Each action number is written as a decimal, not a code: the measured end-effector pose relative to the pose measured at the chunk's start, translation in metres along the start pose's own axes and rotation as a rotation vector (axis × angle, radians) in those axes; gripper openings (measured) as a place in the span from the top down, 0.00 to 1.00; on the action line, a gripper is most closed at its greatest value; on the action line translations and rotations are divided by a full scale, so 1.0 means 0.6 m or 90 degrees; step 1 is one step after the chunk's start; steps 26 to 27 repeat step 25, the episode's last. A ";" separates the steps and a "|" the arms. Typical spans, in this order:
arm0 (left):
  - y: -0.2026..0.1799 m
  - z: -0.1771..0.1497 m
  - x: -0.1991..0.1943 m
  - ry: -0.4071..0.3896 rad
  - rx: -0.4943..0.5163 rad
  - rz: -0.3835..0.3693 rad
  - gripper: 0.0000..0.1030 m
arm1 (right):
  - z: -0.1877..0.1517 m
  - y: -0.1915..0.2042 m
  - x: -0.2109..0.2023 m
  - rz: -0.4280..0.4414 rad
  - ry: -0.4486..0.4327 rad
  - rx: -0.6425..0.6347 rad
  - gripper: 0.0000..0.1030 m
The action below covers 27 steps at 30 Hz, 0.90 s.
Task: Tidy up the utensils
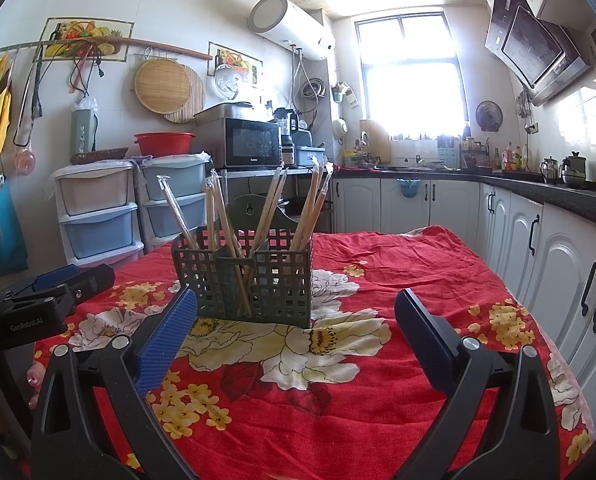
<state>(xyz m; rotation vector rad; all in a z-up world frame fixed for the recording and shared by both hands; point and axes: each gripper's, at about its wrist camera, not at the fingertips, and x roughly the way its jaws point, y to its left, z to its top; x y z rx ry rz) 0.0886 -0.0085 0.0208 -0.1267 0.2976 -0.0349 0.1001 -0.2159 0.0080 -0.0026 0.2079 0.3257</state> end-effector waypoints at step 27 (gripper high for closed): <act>0.208 0.006 0.205 0.321 -0.097 0.208 0.10 | 0.009 -0.194 0.175 -0.230 0.345 0.023 0.06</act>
